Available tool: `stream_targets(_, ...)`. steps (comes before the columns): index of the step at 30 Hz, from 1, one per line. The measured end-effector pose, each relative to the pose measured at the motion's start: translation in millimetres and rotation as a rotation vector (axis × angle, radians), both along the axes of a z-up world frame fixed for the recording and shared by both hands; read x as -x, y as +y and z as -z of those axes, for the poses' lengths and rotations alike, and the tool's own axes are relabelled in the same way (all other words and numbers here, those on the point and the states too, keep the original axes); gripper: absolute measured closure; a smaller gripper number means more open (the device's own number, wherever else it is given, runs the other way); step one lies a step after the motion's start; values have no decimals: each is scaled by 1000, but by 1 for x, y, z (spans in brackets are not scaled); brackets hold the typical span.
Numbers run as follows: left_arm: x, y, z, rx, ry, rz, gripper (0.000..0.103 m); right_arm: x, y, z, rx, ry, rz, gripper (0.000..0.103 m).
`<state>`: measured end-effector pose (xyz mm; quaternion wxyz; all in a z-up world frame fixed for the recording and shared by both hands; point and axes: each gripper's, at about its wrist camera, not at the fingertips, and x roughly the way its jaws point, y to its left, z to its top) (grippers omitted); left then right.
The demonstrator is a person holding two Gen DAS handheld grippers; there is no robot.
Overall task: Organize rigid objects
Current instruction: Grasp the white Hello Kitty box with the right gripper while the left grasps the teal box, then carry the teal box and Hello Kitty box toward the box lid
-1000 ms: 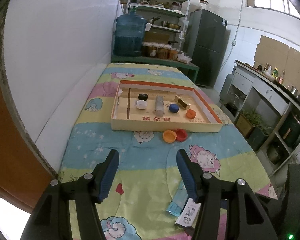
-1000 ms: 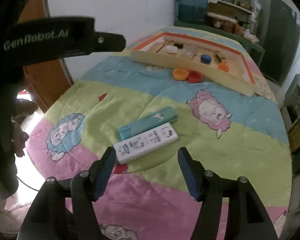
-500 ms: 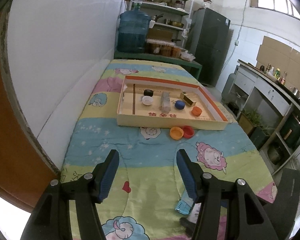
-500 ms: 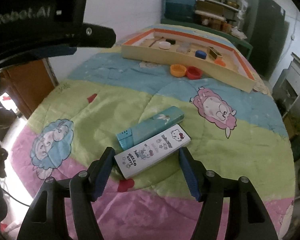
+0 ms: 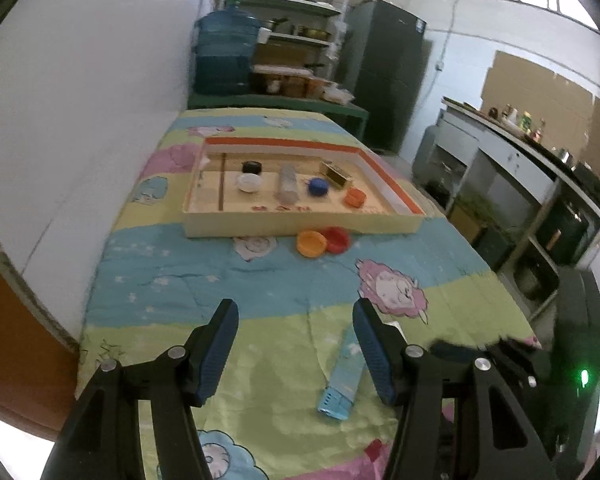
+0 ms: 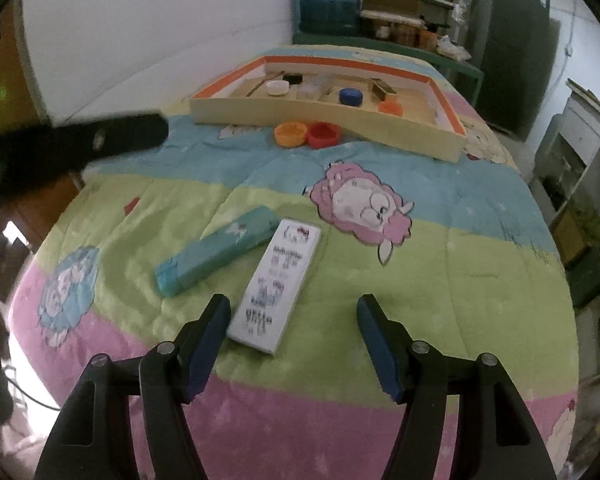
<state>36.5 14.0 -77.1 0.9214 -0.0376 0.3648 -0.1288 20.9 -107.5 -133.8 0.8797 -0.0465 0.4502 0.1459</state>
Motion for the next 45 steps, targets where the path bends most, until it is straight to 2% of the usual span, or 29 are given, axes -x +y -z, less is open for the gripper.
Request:
stream_targets(1,1,-1,2,-1,4,11,44,-3,1,0,-4,0,1,36)
stream_targets(3,2,-3,5,2,11,32,44,-9,1,0,-5,-3,2,44)
stream_targets(5,4,-6,8,-6,14,57,44,-13,0,0,-6,-5,5,64)
stream_targets(7,4,-9,13,-12,20,86,44,-15,-4,-1,-13,-3,8,77)
stream_targets(10,2,-14,22,-10,45,138,44,-17,-14,-2,-50,21,-1,77)
stream_targets(15,2,-30,32,-32,55,229,44,-14,-32,-5,-53,19,38,77)
stream_targets(19,1,-47,44,-104,73,292,44,-11,-36,-6,-56,15,46,77)
stream_targets(21,-2,-48,49,-104,87,294,45,-10,-37,-7,-60,13,49,77)
stream_targets(25,-8,-41,53,-71,109,271,68,-9,-37,-8,-59,9,51,77)
stream_targets(26,-9,-40,53,-63,113,266,69,-9,-37,-8,-60,9,52,77)
stream_targets(28,-10,-37,54,-50,115,262,80,-9,-37,-8,-61,11,51,77)
stream_targets(36,-7,-37,50,-36,104,235,80,-8,-35,-13,-67,-7,40,77)
stream_targets(45,-7,-35,28,-24,83,193,81,-17,-36,-26,-77,-35,29,77)
